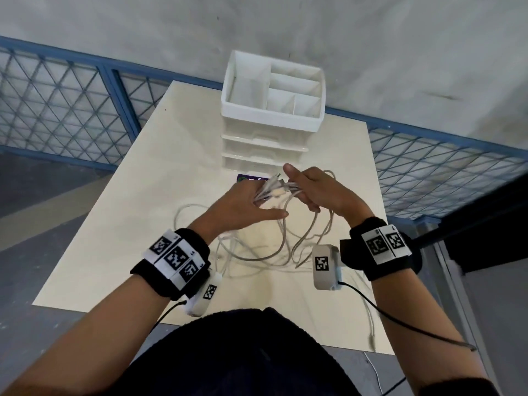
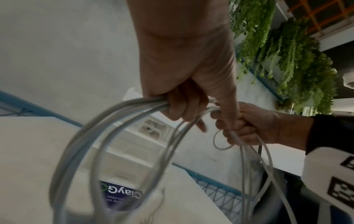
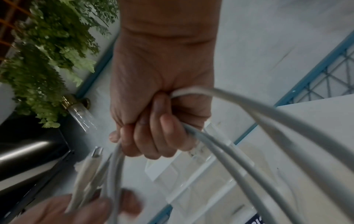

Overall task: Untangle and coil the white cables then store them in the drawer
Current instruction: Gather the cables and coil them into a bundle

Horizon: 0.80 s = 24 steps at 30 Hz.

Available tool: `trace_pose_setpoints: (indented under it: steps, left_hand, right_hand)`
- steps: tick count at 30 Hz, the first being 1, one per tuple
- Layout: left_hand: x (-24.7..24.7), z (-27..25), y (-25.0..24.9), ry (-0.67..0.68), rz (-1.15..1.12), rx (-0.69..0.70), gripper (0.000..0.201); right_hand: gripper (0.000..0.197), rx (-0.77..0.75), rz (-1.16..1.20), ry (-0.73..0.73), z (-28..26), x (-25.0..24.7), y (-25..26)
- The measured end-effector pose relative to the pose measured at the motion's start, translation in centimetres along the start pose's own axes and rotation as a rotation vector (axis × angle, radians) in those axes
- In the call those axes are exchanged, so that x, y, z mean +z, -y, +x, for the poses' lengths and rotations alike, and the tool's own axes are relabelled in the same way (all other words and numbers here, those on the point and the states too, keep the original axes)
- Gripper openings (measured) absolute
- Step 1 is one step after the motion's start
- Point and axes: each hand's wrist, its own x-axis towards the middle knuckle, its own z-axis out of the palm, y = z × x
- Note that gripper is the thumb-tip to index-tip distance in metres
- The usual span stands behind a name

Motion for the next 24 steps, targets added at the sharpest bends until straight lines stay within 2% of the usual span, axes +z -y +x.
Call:
trace_pose_setpoints:
  steps: [3,6,8,11,13,15,18,22,24]
  left_hand:
    - [0.0,0.2,0.0,-0.014,0.072,-0.042,0.025]
    - [-0.4,0.0,-0.7,0.017,0.019,-0.007,0.034]
    - [-0.1,-0.1,-1.1,-0.003,-0.04,-0.032,0.038]
    - [0.9,0.1,-0.8,-0.08,0.101,-0.067,0.026]
    - [0.4,0.1,-0.7,-0.106,0.241,-0.078,0.015]
    - [-0.9,-0.1,-0.8,-0.103,0.367,-0.047,0.015]
    - [-3.7,-0.7,-0.9,-0.102,0.43,-0.036,0.014]
    - [-5.2,-1.4,-0.9,-0.091,0.469,-0.051,0.016]
    - [-5.2,-1.5,-0.8,-0.104,0.484,-0.045,0.017]
  right_hand:
    - [0.06,0.023,0.002,-0.013,-0.2,-0.6,-0.7]
    - [0.06,0.025,0.03,-0.047,-0.2,-0.4,-1.2]
    - [0.061,0.003,0.052,-0.084,-0.1,0.1,-0.7]
    - [0.062,-0.023,0.091,-0.104,0.0,0.6,0.0]
    - [0.059,-0.017,0.084,-0.052,-0.1,0.5,-0.1]
    - [0.051,0.006,0.0,0.04,-0.3,-0.1,-0.8]
    - [0.041,0.073,-0.161,0.138,-0.4,-1.5,-2.3]
    - [0.034,0.082,-0.292,0.125,0.2,-3.1,-3.9]
    - [0.024,0.055,-0.347,0.109,0.7,-3.7,-4.5]
